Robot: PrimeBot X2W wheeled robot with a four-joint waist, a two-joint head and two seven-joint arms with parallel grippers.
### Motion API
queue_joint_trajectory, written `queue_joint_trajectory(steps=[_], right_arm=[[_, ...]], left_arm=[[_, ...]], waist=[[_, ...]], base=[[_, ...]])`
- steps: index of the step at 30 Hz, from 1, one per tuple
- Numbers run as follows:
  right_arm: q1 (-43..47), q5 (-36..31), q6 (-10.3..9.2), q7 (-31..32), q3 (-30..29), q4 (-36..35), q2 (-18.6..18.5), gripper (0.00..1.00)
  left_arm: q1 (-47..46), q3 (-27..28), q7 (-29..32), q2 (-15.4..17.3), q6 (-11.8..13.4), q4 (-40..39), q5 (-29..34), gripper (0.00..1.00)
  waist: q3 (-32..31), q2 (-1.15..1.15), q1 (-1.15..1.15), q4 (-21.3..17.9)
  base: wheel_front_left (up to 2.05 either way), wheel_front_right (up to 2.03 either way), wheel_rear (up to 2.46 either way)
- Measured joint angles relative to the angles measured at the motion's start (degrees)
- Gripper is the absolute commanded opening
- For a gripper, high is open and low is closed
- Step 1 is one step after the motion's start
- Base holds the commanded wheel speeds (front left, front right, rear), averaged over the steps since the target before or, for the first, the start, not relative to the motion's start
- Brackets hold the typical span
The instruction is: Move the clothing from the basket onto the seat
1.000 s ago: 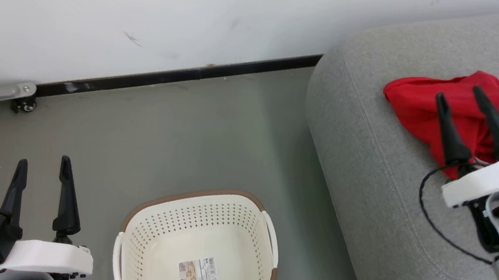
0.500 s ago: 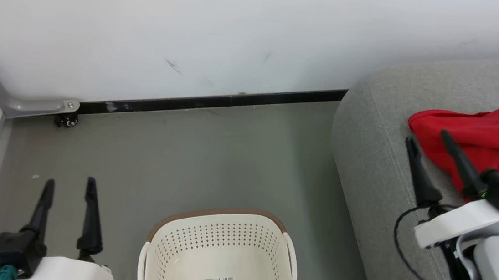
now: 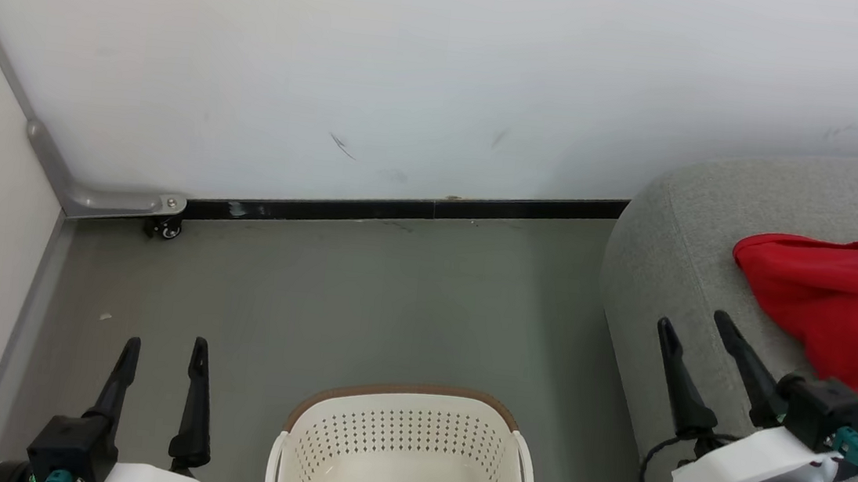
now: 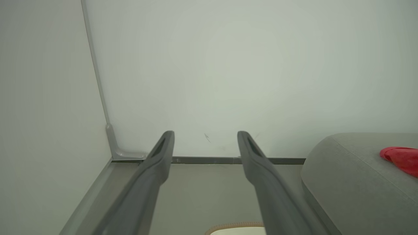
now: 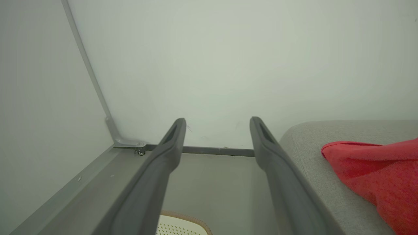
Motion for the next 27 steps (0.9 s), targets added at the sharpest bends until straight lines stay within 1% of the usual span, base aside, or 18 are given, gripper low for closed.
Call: queue_joint_trajectory(steps=[5,7,13,15,27], right_arm=[[3.11,-2.7,0.0,0.01,-2.37,-0.92,1.78,1.0],[4.3,-3.26,0.0,0.07,-3.27,-1.19,2.64,1.0],[7.97,-5.02,0.0,0.75,-3.8,-2.82,6.32,1.0],[9.02,-6.31,0.0,1.27,-4.32,-3.18,6.89,1.0],[12.6,-10.03,0.0,2.53,-7.31,-7.25,9.06,1.0]], left_arm=[[0.0,-0.83,0.0,-0.74,-0.1,1.34,0.32,1.0],[0.0,-1.4,0.0,-1.04,-0.58,1.82,0.4,1.0],[-0.02,-2.29,0.0,-1.16,-1.1,3.58,0.73,1.0],[-0.02,-2.42,0.0,-1.16,-1.49,3.82,0.75,1.0],[-0.13,-3.59,0.0,-1.44,-1.68,4.6,1.46,1.0]], waist=[[-0.91,0.0,0.0,1.1],[-1.23,0.0,0.0,1.47],[-2.07,0.0,0.0,2.27],[-2.23,0.0,0.0,2.43],[-1.77,0.0,0.0,2.31]], base=[[0.0,0.0,0.0],[0.0,0.0,0.0],[0.0,0.0,0.0],[0.0,0.0,0.0],[0.0,0.0,0.0]])
